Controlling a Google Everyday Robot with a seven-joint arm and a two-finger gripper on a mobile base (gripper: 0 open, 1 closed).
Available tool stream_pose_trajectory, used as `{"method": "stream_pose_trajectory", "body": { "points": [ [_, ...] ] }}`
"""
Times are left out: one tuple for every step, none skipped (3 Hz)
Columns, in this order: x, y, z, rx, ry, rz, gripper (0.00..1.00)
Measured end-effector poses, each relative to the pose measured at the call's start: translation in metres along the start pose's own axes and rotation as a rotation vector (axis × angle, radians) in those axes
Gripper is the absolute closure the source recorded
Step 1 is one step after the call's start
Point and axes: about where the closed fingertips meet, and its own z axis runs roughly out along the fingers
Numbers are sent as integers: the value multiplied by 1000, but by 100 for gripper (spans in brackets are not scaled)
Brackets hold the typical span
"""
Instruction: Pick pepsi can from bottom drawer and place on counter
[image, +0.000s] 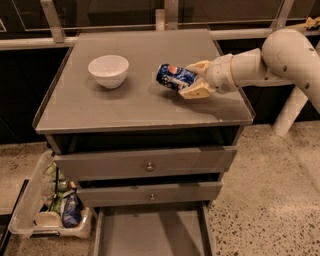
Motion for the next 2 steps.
{"method": "stream_pose_trajectory", "body": {
  "points": [
    [0, 0, 0, 0, 1, 2, 59],
    [0, 0, 0, 0, 1, 2, 36]
  ]
}}
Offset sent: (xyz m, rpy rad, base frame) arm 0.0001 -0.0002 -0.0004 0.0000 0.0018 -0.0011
